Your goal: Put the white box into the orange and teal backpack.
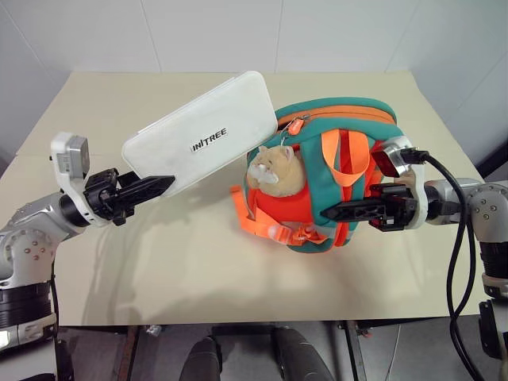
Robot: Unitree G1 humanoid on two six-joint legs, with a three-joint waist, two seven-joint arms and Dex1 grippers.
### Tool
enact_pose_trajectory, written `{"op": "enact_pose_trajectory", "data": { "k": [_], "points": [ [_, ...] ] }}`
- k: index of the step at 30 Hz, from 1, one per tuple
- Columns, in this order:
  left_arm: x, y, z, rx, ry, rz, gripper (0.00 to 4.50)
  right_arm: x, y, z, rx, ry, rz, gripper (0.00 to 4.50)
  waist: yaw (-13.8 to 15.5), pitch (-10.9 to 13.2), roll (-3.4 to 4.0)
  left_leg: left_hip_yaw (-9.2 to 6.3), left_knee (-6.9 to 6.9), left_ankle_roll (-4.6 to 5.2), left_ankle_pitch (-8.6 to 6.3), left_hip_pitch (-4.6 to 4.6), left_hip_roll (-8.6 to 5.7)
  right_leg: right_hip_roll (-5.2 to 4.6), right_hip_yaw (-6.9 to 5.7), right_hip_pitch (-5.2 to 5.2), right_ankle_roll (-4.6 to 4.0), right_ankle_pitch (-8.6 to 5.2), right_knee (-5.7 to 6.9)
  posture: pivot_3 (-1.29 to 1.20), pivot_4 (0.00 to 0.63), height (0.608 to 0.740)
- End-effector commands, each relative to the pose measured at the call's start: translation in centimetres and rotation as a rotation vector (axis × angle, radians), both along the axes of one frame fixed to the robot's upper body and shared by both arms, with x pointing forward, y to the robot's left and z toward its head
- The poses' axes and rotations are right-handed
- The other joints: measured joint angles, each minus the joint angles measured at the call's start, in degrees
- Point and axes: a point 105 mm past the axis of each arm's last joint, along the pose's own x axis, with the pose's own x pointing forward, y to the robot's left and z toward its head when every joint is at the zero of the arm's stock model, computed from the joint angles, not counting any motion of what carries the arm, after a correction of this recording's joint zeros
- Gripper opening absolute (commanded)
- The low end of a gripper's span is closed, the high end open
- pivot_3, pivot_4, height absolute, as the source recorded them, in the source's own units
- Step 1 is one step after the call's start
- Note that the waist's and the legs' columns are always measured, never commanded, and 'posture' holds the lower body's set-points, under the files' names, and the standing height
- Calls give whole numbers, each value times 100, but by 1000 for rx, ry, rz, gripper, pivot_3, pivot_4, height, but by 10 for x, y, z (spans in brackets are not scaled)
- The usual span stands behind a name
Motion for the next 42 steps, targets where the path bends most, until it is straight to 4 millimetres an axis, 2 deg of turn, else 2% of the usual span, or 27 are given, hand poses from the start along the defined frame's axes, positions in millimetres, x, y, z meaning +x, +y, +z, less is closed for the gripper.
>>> {"op": "enact_pose_trajectory", "data": {
  "k": [1,4,13,24,30,33,42],
  "points": [
    [14,1,4,79,-98,43,1468,-7,-1,9,23,-41,4,26,10,0,0,0,1,0,0,0,0,0,-1,0,0,0,1,0,150,740],
    [17,2,4,100,-119,39,1468,-9,-1,9,25,-42,-2,26,15,0,0,-1,3,0,0,0,0,0,-1,2,0,0,1,0,150,740],
    [13,4,-20,321,-106,-80,1468,-10,-1,8,35,-45,-23,26,11,0,0,-2,2,2,-1,-1,0,-1,-2,0,1,0,2,0,150,740],
    [17,14,-34,482,-138,-107,1468,-10,1,7,46,-43,-25,26,7,0,0,-2,-6,4,-2,-2,2,-1,-2,-3,0,-1,1,0,150,740],
    [33,2,-25,595,-232,-150,1468,-9,3,7,50,-44,-18,26,15,0,0,-2,1,4,-2,-4,1,-1,-3,-1,1,0,2,0,150,740],
    [40,-9,-11,607,-282,-184,1468,-9,4,7,52,-44,-14,26,26,0,0,-3,2,4,-2,-5,1,-1,-4,-1,1,0,2,0,150,740],
    [44,-35,16,623,-343,-290,1468,-12,5,3,60,-39,-11,26,2,0,0,-7,1,6,-3,-14,2,2,-7,-11,3,-2,5,0,150,740]
  ]
}}
